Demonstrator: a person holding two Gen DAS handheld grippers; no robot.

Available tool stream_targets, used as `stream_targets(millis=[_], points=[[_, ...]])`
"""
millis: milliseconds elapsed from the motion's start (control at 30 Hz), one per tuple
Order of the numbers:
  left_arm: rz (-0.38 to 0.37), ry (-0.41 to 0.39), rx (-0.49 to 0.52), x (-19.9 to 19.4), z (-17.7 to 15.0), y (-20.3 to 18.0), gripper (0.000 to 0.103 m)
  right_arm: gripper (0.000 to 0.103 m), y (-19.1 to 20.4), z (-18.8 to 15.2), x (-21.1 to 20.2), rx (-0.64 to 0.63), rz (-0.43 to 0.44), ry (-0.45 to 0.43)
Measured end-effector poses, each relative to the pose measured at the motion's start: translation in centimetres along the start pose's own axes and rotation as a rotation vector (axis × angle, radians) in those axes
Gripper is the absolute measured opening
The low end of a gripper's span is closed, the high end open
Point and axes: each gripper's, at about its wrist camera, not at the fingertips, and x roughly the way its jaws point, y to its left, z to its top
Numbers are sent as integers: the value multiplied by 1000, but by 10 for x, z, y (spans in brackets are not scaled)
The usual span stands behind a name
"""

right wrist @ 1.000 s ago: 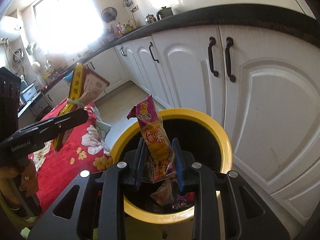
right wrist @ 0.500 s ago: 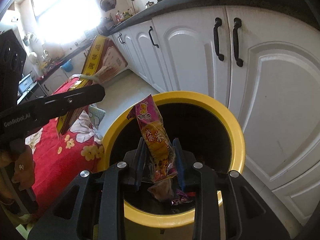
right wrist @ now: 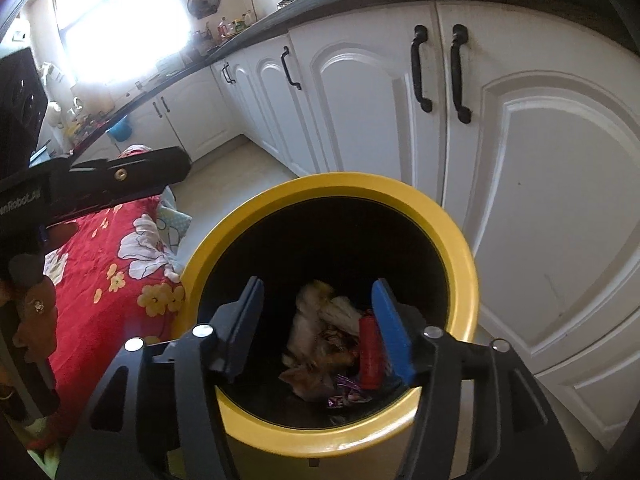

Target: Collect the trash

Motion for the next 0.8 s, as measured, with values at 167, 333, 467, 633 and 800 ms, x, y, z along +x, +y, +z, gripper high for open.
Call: stream_targets(millis=[167, 333, 467, 633, 800], points=[[25, -3, -7, -7, -2, 7, 72, 69, -4, 0, -8, 12, -20, -14], [39, -18, -17, -20, -4, 14, 92, 80, 1, 1, -20, 10, -39, -42], [62, -27, -17, -33, -7, 19, 92, 93, 13, 0, -33, -10, -56, -76], [80, -49, -24, -53, -15, 26, 92, 96, 31, -4, -46, -21, -63, -94], [108, -63, -14, -74, -26, 32, 92, 97, 51, -12, -55, -39, -61, -103]])
